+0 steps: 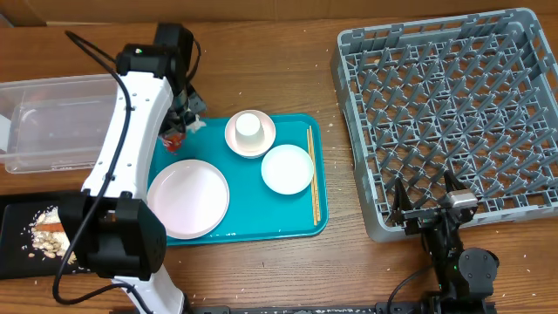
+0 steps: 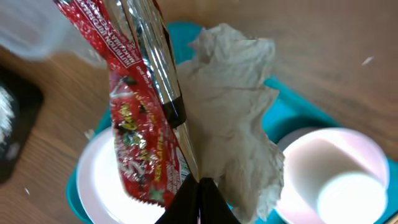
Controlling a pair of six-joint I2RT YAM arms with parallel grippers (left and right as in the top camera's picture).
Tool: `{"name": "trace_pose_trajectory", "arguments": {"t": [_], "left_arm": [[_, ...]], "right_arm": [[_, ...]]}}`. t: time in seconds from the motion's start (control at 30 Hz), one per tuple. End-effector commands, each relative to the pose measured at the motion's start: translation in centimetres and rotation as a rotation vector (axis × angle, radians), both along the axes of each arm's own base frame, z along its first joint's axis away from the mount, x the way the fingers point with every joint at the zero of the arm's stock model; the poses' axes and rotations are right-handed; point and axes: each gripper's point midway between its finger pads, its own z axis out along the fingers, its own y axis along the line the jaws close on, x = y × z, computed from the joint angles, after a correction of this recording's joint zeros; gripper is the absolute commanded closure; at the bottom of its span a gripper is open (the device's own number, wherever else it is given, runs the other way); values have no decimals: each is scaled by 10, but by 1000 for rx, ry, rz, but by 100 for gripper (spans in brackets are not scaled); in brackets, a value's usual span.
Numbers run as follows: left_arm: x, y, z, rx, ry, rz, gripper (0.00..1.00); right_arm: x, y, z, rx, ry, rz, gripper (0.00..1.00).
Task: Sort waste into correct bins and load items into the dishwasher
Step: 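Carry the wrapper and tissue into the clear plastic bin and release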
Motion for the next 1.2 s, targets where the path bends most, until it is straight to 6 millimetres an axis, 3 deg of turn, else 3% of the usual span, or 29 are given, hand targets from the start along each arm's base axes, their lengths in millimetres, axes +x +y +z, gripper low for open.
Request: {"name": "trace_pose_trajectory", "arguments": {"t": [0.0, 0.07, 0.27, 0.43, 0.53, 0.57, 0.6, 0.63, 0.67, 0.7, 0.8, 0.93, 1.07, 1.17], "left_arm": [[13, 33, 62, 118, -175, 34, 96], [20, 52, 84, 126, -243, 87, 96], [33, 108, 98, 150, -339, 211, 96], [39, 160, 92, 173, -375, 327, 96], [39, 191, 75, 182, -351, 390, 96], [37, 197, 71, 181, -340, 401, 92], [36, 202, 66, 178, -329, 411, 82], [36, 204, 61, 172, -317, 417, 60], [35, 205, 58, 161, -308, 418, 23], [34, 206, 56, 155, -300, 413, 0], [31, 205, 54, 156, -279, 399, 0], [27, 200, 66, 151, -297, 384, 0], [24, 180, 93, 87, -367, 347, 0], [16, 153, 122, 6, -434, 294, 0]], "right_arm": [[0, -2, -2, -4, -5, -12, 0], [0, -2, -2, -4, -5, -11, 0], [0, -2, -2, -4, -5, -11, 0], [0, -2, -2, -4, -5, -12, 0], [0, -2, -2, -4, -5, -12, 0], [0, -2, -2, -4, -5, -11, 0], [0, -2, -2, -4, -5, -12, 0], [0, -2, -2, -4, -5, -11, 0], [0, -2, -2, -4, -5, -11, 0], [0, -2, -2, -4, -5, -11, 0], [0, -2, -2, -4, -5, -11, 0], [0, -2, -2, -4, -5, -11, 0], [0, -2, -2, -4, -5, -11, 0], [0, -2, -2, -4, -5, -12, 0]]}}
